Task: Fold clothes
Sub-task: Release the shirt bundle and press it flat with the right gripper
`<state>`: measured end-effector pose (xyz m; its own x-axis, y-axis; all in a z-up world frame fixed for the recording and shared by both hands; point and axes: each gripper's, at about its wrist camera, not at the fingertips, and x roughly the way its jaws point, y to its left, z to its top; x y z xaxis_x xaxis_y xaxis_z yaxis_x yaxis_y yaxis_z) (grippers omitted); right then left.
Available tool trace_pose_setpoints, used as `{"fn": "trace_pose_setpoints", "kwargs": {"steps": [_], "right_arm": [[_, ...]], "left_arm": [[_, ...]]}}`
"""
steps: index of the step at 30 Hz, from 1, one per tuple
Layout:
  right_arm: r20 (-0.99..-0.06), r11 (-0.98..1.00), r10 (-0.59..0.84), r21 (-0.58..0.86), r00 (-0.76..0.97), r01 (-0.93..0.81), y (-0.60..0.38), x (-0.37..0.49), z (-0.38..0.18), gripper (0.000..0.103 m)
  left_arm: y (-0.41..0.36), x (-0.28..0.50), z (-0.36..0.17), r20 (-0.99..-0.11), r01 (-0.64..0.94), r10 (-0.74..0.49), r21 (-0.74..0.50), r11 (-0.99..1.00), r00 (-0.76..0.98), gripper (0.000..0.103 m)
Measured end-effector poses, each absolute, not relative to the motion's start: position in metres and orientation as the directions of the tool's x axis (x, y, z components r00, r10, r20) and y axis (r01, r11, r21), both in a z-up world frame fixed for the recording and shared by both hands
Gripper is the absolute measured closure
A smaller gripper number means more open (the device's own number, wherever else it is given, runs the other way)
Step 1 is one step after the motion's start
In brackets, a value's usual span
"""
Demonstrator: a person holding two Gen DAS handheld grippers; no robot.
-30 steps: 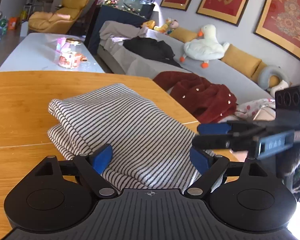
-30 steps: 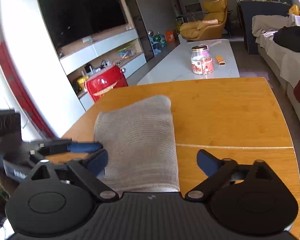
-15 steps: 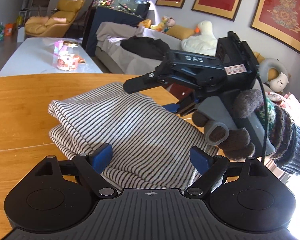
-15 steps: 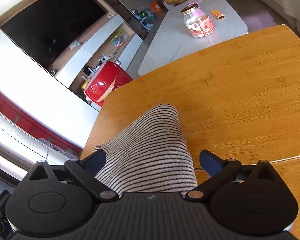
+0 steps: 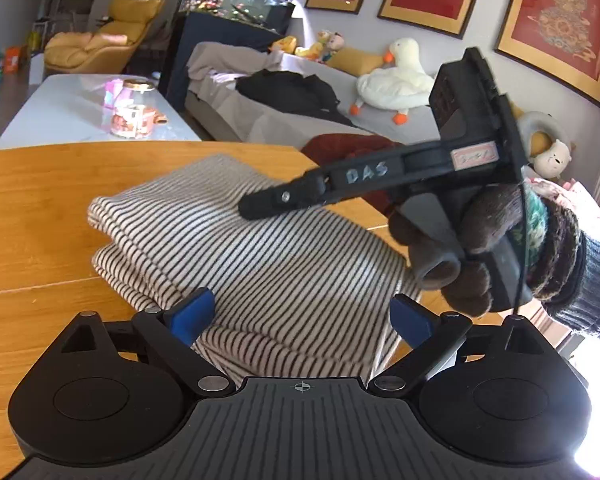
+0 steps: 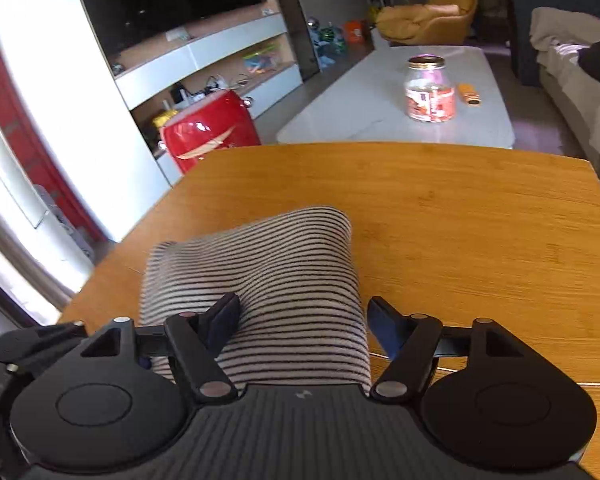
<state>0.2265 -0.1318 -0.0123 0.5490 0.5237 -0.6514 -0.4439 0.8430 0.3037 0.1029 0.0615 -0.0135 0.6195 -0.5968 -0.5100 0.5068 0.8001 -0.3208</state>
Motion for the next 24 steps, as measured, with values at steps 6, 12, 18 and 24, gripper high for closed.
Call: {"fn": "trace_pose_setpoints", "kwargs": {"steps": [6, 12, 18, 24], "right_arm": [[-0.617, 0.854, 0.509, 0.274, 0.6, -0.443, -0.144, 0.202, -0.006, 0.0], [-0.63, 0.882, 0.44, 0.171, 0.64, -0.438, -0.163, 0.157, -0.017, 0.0], [-0.613, 0.893, 0.439, 0.215, 0.658, -0.395, -0.168, 0.139, -0.03, 0.0], [-0.594, 0.908, 0.418, 0.246, 0.687, -0.34, -0.166, 0.129, -0.037, 0.0]], "left_arm": [[0.061, 0.103, -0.014, -0.528, 0.502, -0.578, -0.296, 0.812, 0.623, 0.005], [0.071, 0.101, -0.024, -0.585, 0.429, -0.546, -0.341, 0.836, 0.599, 0.006], [0.078, 0.094, -0.031, -0.594, 0.403, -0.546, -0.369, 0.837, 0.59, 0.014], [0.094, 0.085, -0.013, -0.559, 0.38, -0.559, -0.413, 0.828, 0.612, 0.017]]}}
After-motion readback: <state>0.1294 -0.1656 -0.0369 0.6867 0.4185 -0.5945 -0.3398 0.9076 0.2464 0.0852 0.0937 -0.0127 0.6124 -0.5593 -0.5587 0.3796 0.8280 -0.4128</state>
